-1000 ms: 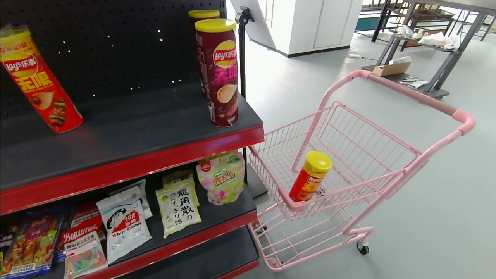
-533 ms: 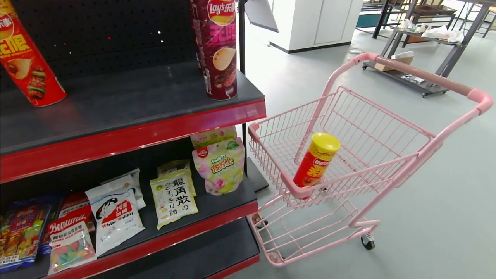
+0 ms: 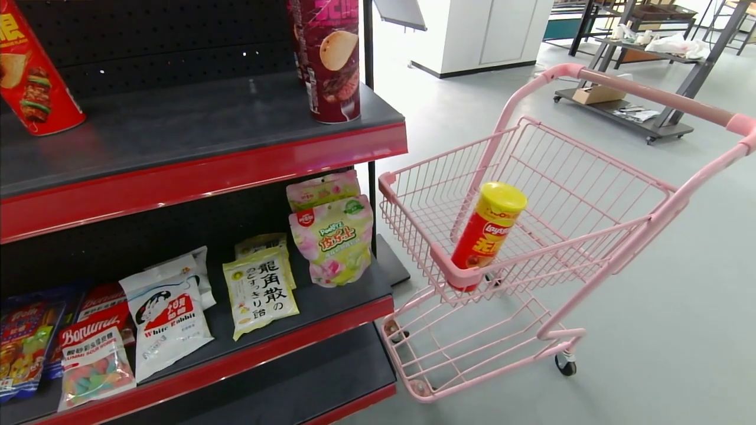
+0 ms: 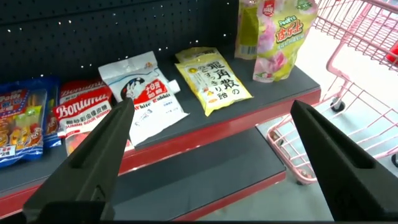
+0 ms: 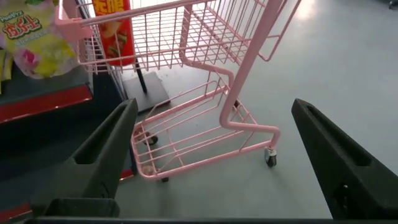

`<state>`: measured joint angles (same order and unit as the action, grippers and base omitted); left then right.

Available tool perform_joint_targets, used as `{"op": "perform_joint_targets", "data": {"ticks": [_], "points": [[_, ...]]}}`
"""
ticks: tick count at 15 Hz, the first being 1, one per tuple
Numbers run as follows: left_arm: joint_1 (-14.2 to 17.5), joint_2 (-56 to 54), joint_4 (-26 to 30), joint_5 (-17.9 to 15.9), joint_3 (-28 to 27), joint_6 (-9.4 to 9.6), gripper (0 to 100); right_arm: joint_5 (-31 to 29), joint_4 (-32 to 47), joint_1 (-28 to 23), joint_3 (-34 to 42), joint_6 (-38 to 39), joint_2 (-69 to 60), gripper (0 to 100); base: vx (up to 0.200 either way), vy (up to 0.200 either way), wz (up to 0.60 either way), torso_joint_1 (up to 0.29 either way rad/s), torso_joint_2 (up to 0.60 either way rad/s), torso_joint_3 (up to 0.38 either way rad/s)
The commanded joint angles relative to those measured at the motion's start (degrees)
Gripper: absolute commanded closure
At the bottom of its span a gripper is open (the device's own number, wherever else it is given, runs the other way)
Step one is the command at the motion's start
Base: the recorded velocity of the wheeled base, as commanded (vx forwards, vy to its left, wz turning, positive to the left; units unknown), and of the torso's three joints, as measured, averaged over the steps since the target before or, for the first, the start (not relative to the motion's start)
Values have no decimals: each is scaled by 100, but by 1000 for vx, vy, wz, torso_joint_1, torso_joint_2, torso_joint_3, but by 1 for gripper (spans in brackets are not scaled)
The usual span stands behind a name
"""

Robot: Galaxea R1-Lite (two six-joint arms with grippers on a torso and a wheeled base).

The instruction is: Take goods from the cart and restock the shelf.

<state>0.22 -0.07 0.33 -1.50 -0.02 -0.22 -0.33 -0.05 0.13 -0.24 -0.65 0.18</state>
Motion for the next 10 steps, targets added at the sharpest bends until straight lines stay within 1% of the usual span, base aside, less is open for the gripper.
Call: {"op": "perform_joint_targets", "data": {"ticks": [1, 2, 3, 4, 5, 7, 8, 9, 10], "points": [[4, 7, 2, 1, 2, -4, 0, 138, -4, 83, -1206, 56, 992, 0, 0, 0, 0, 0, 0, 0], [4, 7, 2, 1, 2, -4, 0, 147, -39, 145, -2507, 697, 2390, 0, 0, 0, 0, 0, 0, 0], [4, 7, 2, 1, -6, -4, 0, 297, -21, 215, -3772, 1304, 3656, 0, 0, 0, 0, 0, 0, 0], [-4, 7, 2, 1, -6, -4, 0, 402, -30, 277, -3887, 1269, 3946, 0, 0, 0, 0, 0, 0, 0], [4, 7, 2, 1, -6, -4, 0, 745, -118, 505, -3843, 1014, 4499, 0, 0, 0, 0, 0, 0, 0], [4, 7, 2, 1, -6, -4, 0, 1193, -584, 628, -3570, 1075, 5457, 0, 0, 0, 0, 0, 0, 0], [4, 7, 2, 1, -6, -4, 0, 1747, -1419, 628, -3403, 1067, 6240, 0, 0, 0, 0, 0, 0, 0], [-4, 7, 2, 1, 2, -4, 0, 2072, -2078, 584, -3368, 1058, 6784, 0, 0, 0, 0, 0, 0, 0], [4, 7, 2, 1, -6, -4, 0, 2221, -2526, 575, -3359, 1049, 7215, 0, 0, 0, 0, 0, 0, 0]]}}
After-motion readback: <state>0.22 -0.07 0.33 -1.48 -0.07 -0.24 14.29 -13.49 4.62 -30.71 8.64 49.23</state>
